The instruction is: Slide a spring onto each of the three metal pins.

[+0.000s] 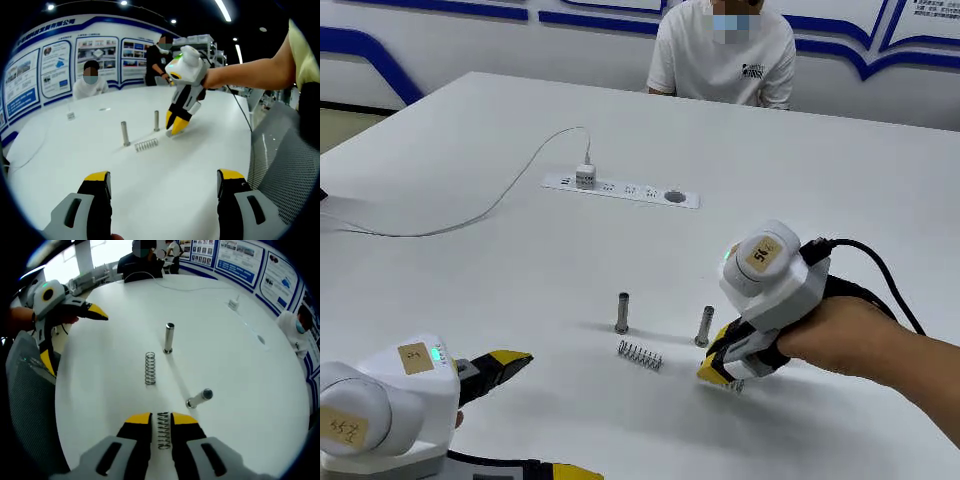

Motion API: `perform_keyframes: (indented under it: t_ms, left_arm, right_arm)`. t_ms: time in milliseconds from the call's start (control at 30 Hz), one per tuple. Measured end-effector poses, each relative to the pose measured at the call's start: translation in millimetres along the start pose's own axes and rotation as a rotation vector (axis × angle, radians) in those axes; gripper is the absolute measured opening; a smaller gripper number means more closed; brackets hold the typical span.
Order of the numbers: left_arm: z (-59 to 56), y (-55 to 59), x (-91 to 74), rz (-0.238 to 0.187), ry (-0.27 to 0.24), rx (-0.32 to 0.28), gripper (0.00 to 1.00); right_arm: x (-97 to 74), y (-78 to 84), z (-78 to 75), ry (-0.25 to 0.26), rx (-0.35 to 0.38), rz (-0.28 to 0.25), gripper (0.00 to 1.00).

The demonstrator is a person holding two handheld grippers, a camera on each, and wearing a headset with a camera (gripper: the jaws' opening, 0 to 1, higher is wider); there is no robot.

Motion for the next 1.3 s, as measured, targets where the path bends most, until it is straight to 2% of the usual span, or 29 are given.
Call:
perform_keyframes:
  t_ms: [667, 1033, 1300]
  left_arm:
    - [1.7, 3.9, -2.9, 0.002, -0.013, -0.014, 0.89]
    - [1.9, 3.6, -3.7, 0.001, -0.017, -0.016, 0.89]
    - [1.4, 3.1, -3.2, 0.001, -0.012, -0.012, 0.89]
  right_arm:
    - [11.6, 0.0, -3.6, -0.001, -0.029, 0.051, 0.13]
    - [11.5, 0.7, -3.3, -0.005, -0.024, 0.053, 0.12]
    - [5.1, 0.7, -2.2, -0.002, -0.018, 0.036, 0.12]
Point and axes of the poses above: the centre of the closed fingertips' face, and the gripper's own axes: x roughly forward along the fingers, z roughly to its left, y roughly out of its underside, the point moved 8 cm from there along -x, roughly backward along the fingers, and after that the axes turned 14 degrees about x, right-handed, at the moved point
